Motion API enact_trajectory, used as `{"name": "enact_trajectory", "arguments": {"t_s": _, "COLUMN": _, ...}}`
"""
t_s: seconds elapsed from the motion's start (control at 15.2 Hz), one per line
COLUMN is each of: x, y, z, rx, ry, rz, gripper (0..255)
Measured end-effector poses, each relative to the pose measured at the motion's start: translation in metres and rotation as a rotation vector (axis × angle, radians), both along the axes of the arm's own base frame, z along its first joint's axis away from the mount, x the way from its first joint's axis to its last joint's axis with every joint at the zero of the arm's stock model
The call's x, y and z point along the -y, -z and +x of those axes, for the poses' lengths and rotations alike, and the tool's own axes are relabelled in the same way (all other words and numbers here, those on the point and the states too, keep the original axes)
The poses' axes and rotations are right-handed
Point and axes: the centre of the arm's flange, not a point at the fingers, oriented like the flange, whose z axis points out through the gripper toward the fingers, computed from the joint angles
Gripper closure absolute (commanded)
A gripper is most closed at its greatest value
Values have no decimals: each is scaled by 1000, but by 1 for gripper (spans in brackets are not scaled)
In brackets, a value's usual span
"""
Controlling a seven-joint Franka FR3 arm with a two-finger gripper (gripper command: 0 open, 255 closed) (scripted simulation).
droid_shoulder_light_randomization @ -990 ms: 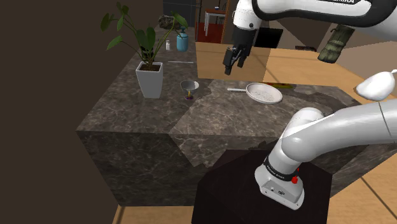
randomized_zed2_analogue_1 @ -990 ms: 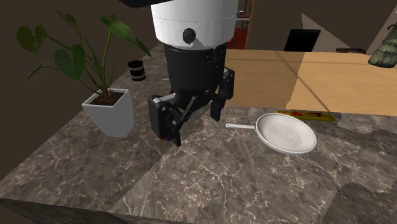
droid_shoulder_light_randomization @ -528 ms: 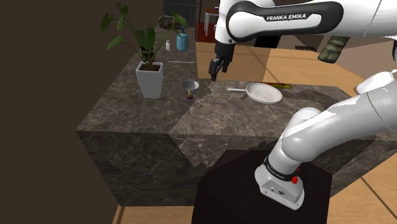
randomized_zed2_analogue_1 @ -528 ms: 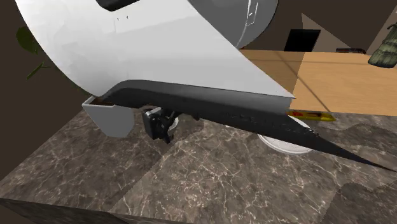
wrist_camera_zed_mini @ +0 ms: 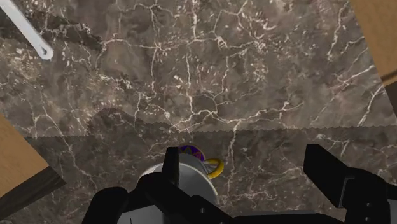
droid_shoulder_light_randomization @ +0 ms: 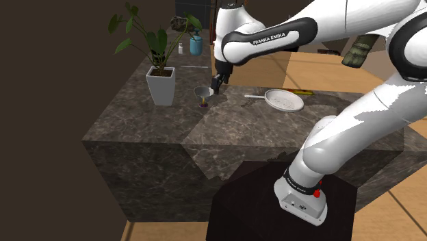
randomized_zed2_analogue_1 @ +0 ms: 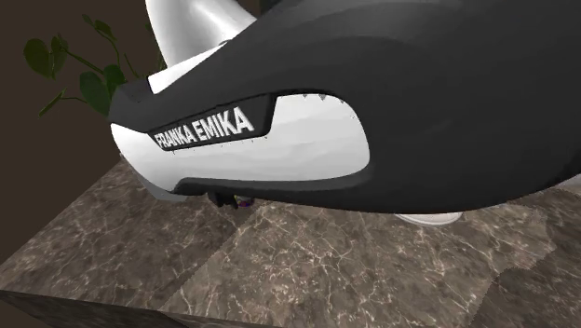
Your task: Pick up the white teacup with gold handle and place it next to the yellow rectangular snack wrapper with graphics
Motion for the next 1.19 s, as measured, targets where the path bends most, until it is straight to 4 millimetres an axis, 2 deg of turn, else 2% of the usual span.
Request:
{"name": "enact_trajectory", "arguments": {"t_s": 0.46, "x": -8, "y": 57, "z": 69, "rx": 18, "ry": -91, "rz": -61, "gripper": 0}}
{"name": "enact_trajectory", "arguments": {"t_s": 0.66, "x": -5, "y": 83, "z": 101, "rx": 24, "ry": -130, "rz": -87, "gripper": 0}}
{"name": "enact_trajectory", "arguments": {"t_s": 0.92, "x": -3, "y": 108, "z": 116, "rx": 28, "ry": -152, "rz": -101, "gripper": 0}}
{"name": "enact_trajectory", "arguments": {"t_s": 1.19, "x": 1, "y": 129, "z": 122, "rx": 28, "ry": -153, "rz": -102, "gripper": 0}}
